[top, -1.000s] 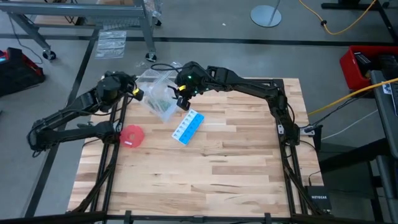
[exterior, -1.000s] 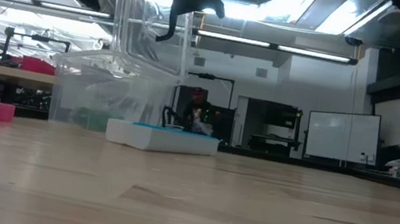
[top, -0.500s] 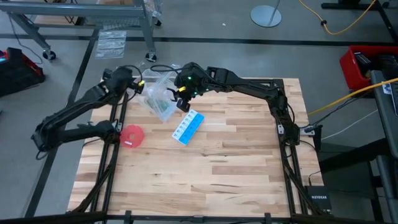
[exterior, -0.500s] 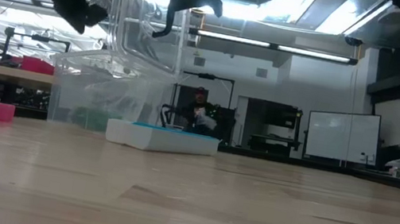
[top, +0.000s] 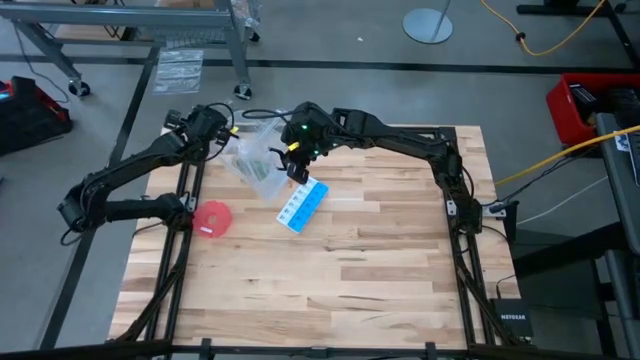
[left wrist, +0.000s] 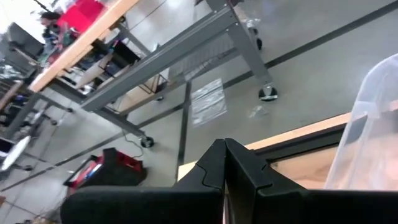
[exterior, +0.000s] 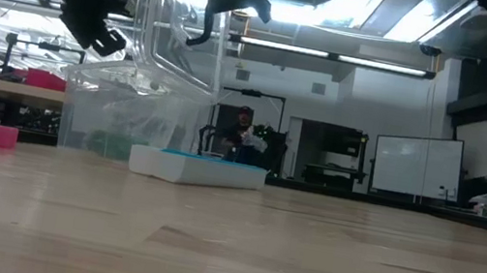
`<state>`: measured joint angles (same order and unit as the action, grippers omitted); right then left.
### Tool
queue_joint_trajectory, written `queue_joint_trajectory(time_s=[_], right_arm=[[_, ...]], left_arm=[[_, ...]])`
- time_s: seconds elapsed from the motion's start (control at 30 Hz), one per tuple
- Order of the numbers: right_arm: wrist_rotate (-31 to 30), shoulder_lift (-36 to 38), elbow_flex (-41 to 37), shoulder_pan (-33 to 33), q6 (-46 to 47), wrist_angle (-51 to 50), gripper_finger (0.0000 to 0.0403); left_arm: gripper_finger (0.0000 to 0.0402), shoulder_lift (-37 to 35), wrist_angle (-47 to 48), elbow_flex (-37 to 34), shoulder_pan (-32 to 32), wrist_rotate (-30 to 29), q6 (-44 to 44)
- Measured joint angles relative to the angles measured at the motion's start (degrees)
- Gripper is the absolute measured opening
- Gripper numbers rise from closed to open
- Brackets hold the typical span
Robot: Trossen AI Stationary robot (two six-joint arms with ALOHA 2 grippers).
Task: Roll bandage
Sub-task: Close the transparent container
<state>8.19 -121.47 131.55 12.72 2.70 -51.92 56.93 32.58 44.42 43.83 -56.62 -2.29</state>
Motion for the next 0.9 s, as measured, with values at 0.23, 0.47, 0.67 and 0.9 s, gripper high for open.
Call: queue_joint_trajectory(time_s=[0.23, 0.47, 0.67, 0.9], right_arm=[[4.48, 0.00, 0.00, 0.01, -0.07, -2.22, 0.0027], [6.53, 0.02, 0.00, -0.01, -0.15, -2.32, 0.0027], [6.51, 0.02, 0.00, 0.01, -1.11, -2.75, 0.0027], [6.51, 0.02, 0.00, 0.03, -1.53, -3.78, 0.0027]], left_arm=[[0.0000, 2.80, 0.69, 0.00, 0.00, -1.48, -4.73], [0.0000, 6.00, 2.10, 0.00, -0.68, 0.07, -9.67], [0.0000, 10.77, 2.07, 0.06, -0.50, 9.26, -12.30], [0.0000, 15.39, 1.53, 0.06, -2.97, 14.54, -11.73]])
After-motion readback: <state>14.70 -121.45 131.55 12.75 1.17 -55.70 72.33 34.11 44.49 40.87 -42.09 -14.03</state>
